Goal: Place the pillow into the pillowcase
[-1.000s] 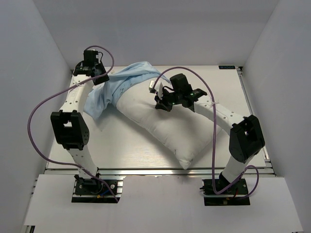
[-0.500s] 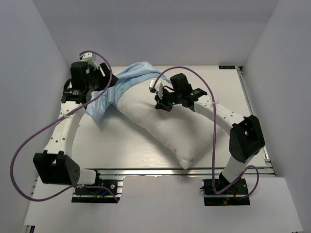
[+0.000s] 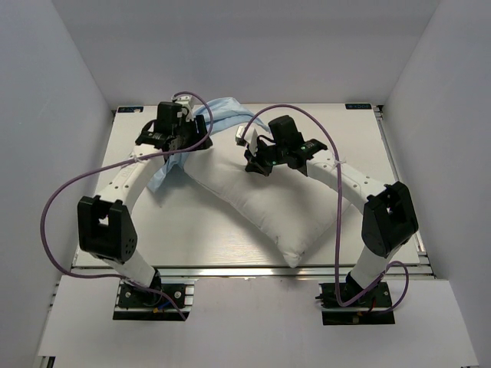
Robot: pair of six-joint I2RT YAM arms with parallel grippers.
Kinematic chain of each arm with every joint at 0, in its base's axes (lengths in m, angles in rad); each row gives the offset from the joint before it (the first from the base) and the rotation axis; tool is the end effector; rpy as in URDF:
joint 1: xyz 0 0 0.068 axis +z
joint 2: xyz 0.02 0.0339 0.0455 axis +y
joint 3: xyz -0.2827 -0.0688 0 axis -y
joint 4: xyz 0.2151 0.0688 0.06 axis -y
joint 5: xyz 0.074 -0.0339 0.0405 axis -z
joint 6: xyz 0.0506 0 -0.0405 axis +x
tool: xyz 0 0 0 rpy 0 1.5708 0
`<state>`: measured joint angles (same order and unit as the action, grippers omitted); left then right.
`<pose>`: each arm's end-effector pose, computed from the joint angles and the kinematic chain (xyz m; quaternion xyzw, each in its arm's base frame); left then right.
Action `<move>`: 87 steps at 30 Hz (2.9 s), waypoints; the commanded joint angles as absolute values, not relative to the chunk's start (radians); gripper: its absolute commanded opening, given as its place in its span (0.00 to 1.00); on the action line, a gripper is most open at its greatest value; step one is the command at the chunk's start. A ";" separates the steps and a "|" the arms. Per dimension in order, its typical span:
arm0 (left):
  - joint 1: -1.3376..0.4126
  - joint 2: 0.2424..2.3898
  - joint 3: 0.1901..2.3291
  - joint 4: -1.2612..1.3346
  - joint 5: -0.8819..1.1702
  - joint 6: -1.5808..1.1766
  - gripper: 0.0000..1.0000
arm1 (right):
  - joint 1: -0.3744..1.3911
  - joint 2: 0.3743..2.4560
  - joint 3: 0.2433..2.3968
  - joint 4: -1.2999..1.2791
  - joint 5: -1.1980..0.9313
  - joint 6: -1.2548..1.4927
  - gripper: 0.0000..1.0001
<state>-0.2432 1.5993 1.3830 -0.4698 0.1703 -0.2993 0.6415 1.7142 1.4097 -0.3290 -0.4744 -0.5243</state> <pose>0.3346 -0.0919 0.3300 0.0111 0.9011 -0.1883 0.3903 0.2902 0.2456 0.3156 -0.5660 0.6656 0.2350 0.4260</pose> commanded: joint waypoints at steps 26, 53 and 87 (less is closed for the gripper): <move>-0.267 1.707 1.480 -0.543 -0.161 -0.215 0.51 | 0.640 1.729 1.443 -0.368 -0.486 -0.479 0.02; -0.320 1.546 1.500 -0.591 0.061 -0.225 0.00 | 0.634 1.761 1.517 -0.308 -0.474 -0.347 0.00; -0.445 1.276 1.220 -0.497 0.135 -0.618 0.00 | 0.663 1.560 1.313 -0.136 -0.554 -0.293 0.33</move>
<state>-0.4370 1.3487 1.2163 -0.5770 0.1646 -0.5873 0.6472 1.6196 1.2800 -0.1074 -0.4671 -0.1562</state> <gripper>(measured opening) 0.040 0.285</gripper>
